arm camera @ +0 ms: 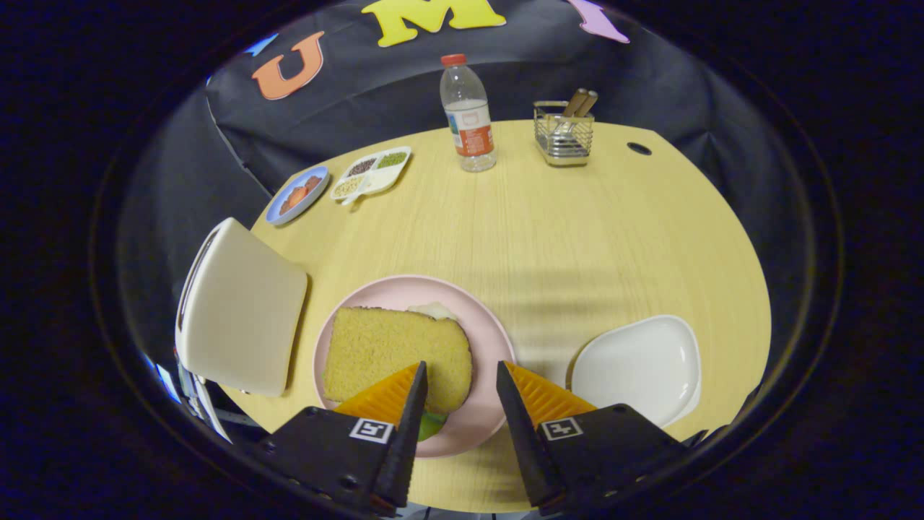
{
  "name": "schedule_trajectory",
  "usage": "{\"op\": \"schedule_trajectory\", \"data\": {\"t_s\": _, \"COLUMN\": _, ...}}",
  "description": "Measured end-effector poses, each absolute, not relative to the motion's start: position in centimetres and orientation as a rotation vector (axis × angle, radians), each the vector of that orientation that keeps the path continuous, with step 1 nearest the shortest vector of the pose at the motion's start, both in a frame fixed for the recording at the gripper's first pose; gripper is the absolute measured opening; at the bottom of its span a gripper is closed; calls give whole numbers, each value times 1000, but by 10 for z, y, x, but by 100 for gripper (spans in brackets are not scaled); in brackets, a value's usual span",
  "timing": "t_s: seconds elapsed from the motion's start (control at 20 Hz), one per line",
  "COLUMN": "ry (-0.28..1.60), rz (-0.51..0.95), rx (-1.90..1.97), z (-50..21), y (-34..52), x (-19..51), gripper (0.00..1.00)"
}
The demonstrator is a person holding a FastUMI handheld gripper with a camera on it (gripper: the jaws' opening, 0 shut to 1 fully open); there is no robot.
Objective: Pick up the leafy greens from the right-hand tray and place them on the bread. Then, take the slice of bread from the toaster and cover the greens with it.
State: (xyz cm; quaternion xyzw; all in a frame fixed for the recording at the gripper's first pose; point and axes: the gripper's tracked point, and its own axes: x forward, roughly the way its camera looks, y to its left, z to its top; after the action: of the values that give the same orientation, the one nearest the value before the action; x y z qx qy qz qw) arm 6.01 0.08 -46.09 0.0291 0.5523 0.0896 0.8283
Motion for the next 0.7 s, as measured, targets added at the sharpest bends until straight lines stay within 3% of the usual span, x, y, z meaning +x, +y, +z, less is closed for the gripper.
{"op": "schedule_trajectory", "data": {"t_s": 0.1, "ry": 1109, "rz": 154, "rx": 19, "z": -434, "y": -3, "x": 57, "gripper": 71}}
{"op": "schedule_trajectory", "data": {"t_s": 0.25, "ry": 952, "rz": 111, "rx": -40, "z": -377, "y": 2, "x": 56, "gripper": 73}}
{"op": "schedule_trajectory", "data": {"t_s": 0.5, "ry": 605, "rz": 85, "rx": -52, "z": -236, "y": 30, "x": 47, "gripper": 81}}
{"op": "schedule_trajectory", "data": {"t_s": 0.7, "ry": 402, "rz": 102, "rx": -10, "z": -131, "y": 48, "x": 14, "gripper": 95}}
